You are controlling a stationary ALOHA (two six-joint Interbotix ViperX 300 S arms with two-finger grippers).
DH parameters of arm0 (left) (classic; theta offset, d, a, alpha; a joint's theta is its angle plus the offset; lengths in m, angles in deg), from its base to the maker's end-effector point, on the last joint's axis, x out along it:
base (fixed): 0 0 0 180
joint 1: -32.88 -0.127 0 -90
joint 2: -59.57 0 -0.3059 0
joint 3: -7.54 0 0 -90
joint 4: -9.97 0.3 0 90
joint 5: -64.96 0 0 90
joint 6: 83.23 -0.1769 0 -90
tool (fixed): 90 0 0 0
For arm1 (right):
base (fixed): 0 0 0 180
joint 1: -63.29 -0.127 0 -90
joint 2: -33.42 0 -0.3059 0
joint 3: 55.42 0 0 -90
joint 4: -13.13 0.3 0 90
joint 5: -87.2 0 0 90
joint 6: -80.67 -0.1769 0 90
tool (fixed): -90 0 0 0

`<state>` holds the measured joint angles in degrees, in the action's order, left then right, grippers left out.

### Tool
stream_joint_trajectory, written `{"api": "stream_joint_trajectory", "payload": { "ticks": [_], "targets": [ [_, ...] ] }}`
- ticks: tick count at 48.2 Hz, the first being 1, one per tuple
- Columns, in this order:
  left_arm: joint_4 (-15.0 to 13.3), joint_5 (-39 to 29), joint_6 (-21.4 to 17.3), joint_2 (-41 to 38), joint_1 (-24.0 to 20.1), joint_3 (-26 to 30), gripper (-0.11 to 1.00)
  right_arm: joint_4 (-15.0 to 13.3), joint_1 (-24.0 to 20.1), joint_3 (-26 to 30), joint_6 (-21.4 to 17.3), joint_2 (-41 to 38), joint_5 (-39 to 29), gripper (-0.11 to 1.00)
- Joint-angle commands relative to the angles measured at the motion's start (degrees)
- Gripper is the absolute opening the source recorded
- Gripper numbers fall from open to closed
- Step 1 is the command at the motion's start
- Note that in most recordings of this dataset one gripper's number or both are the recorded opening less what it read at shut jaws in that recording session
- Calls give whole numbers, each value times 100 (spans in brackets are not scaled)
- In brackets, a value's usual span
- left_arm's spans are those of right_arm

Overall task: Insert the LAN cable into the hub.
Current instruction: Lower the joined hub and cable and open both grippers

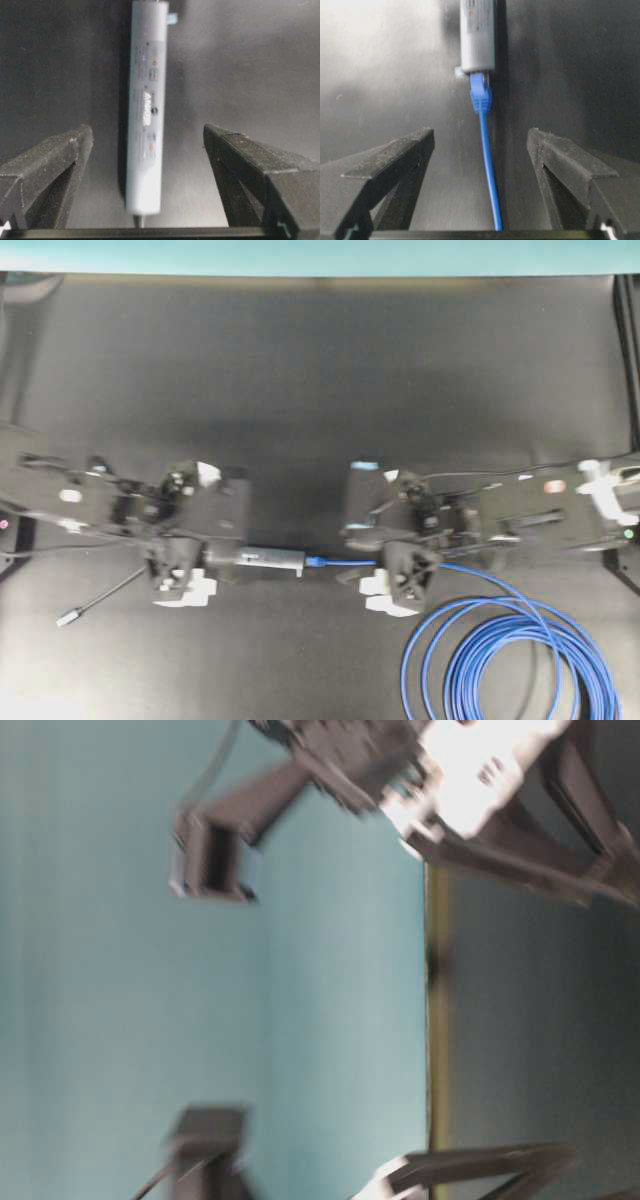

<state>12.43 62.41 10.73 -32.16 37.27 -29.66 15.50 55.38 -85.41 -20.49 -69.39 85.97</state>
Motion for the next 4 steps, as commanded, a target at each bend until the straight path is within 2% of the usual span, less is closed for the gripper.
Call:
{"api": "stream_joint_trajectory", "payload": {
  "ticks": [1,4],
  "targets": [
    [18,9,9,413,18,-18,86,9,-18,-62,-26,308,79,73],
    [18,9,9,703,26,-97,86,9,-18,-158,-9,475,79,73]
  ]
}}
